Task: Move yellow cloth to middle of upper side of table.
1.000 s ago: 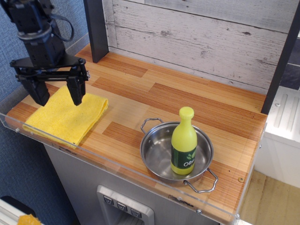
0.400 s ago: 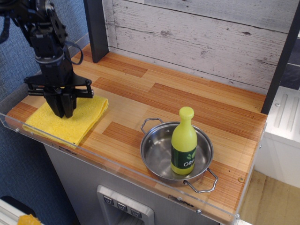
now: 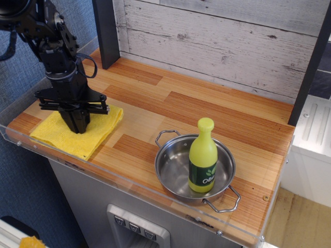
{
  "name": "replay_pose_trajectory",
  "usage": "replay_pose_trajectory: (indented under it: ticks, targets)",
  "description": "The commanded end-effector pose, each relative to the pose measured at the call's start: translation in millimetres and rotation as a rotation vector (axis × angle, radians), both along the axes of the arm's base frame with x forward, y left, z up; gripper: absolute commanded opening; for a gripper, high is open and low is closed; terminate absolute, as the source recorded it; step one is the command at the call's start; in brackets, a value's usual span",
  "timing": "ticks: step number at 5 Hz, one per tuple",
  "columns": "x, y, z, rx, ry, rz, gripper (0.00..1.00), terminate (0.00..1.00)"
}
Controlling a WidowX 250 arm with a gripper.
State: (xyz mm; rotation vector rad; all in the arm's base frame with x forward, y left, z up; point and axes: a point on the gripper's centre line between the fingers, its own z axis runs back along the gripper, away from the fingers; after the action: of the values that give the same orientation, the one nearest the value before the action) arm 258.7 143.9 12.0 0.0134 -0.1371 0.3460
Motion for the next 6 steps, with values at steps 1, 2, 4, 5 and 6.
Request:
replay_pose_trajectory:
  ticks: [1, 2, 4, 5, 6]
  targets:
    - [26, -24, 1, -0.039, -0.055, -0.106, 0.0, 0.0]
    - [44, -44, 4, -0.054, -0.079, -0.134, 0.0, 0.0]
    - [79, -91, 8, -0.101, -0.106, -0.173, 0.0, 0.0]
    - [96, -106, 7, -0.082, -0.106, -0.165, 0.0, 0.0]
    - [107, -108, 5, -0.088, -0.117, -0.152, 0.0, 0.0]
